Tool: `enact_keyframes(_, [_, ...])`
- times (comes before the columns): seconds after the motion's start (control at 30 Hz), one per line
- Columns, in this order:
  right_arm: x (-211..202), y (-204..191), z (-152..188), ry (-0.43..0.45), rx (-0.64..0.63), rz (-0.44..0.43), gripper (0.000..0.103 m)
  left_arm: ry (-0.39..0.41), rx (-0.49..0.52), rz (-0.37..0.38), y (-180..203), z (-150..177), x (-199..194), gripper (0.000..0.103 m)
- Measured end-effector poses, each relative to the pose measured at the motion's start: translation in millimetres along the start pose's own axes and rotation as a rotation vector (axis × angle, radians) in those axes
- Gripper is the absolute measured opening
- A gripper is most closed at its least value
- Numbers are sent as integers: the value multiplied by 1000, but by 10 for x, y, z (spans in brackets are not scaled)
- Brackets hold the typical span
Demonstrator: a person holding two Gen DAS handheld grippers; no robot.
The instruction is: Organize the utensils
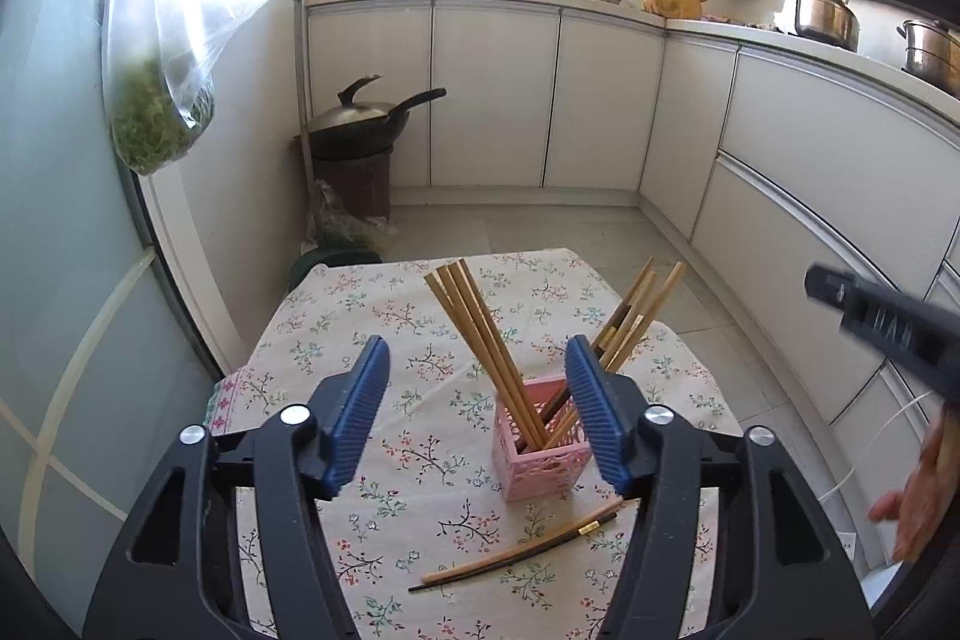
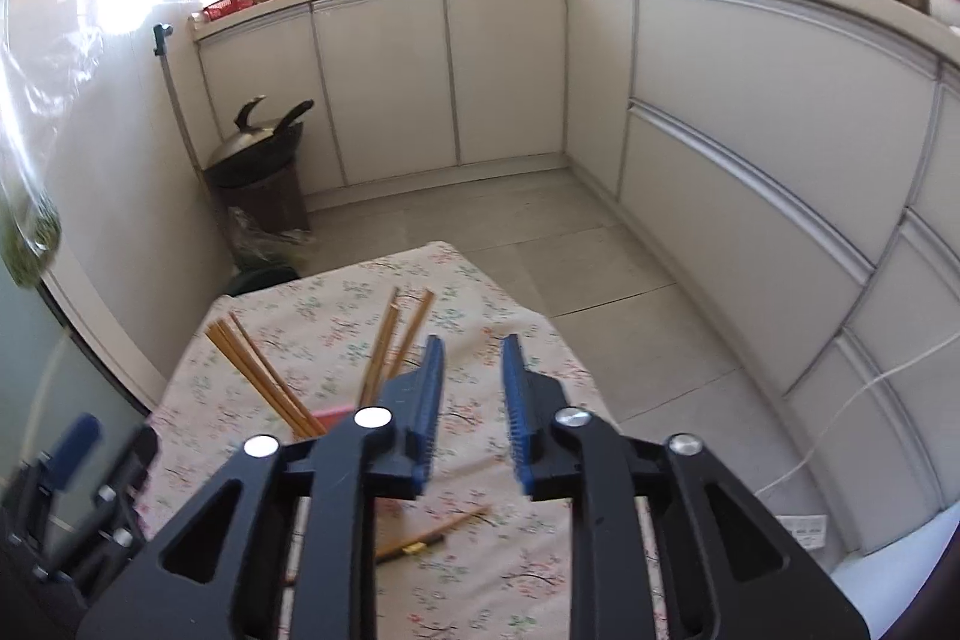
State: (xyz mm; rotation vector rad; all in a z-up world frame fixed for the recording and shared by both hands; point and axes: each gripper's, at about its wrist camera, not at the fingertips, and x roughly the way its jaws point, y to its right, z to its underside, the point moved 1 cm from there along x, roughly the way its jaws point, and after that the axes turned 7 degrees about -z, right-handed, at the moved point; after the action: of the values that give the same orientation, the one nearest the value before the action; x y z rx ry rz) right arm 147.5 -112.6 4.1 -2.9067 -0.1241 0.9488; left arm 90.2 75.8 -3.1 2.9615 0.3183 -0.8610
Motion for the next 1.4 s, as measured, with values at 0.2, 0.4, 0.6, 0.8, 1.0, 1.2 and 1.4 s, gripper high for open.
enact_keyframes(0.2, [-30,66,189,5,-6,55,41,5,5,-5,62,33,-38,70])
enact_keyframes(0.4, [-63,128,376,5,-7,98,50,21,19,-4,138,75,-81,77])
enact_keyframes(0.6, [-115,203,528,34,2,146,69,25,34,-19,197,139,-75,88])
enact_keyframes(0.8, [-200,273,649,62,19,176,86,8,54,-31,265,212,-15,93])
enact_keyframes(1.0, [-206,374,720,60,39,211,95,5,81,-36,328,277,-3,96])
enact_keyframes(1.2, [-154,571,894,5,80,232,96,-26,127,-40,388,361,89,96])
enact_keyframes(1.4, [-122,863,1102,-86,174,227,96,-131,228,-6,540,563,327,96])
